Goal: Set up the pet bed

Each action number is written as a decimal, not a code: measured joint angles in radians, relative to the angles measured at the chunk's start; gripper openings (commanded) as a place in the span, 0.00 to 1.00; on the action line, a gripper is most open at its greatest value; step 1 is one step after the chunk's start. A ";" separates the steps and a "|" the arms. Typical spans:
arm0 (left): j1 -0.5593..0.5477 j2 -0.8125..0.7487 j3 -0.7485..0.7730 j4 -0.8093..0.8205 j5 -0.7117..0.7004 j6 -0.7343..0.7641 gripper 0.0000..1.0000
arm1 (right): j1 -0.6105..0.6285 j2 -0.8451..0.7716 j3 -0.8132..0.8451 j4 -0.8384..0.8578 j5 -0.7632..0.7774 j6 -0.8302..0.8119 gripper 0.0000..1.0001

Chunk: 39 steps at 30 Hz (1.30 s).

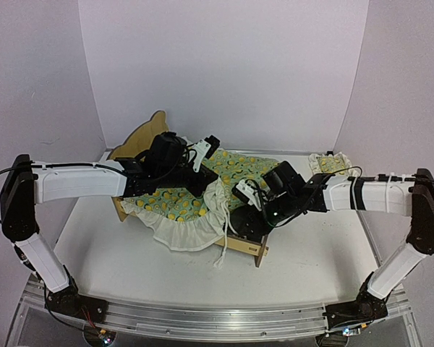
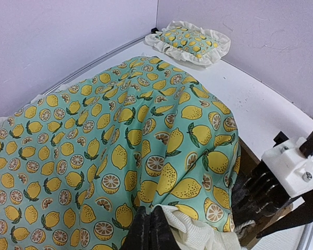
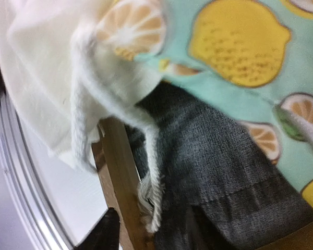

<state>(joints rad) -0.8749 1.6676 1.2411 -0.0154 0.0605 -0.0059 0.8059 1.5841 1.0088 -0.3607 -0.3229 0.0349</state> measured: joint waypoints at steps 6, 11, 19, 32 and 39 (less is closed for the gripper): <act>0.000 0.000 0.000 0.000 0.010 0.000 0.00 | -0.040 -0.010 0.027 -0.074 -0.153 -0.132 0.89; 0.000 0.000 0.000 0.001 0.017 -0.001 0.00 | -0.031 -0.019 0.027 -0.145 -0.247 -0.256 0.92; 0.000 0.000 -0.009 0.028 0.029 0.000 0.00 | -0.010 -0.008 0.052 -0.182 -0.233 -0.328 0.89; 0.000 0.002 -0.013 0.045 0.061 0.000 0.00 | 0.001 0.100 0.084 -0.185 -0.206 -0.341 0.68; 0.000 0.002 -0.013 0.051 0.068 -0.001 0.00 | 0.032 0.104 0.084 -0.185 -0.192 -0.341 0.65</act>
<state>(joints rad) -0.8749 1.6699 1.2278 0.0360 0.1287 -0.0067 0.8383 1.6882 1.0931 -0.5453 -0.5148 -0.3058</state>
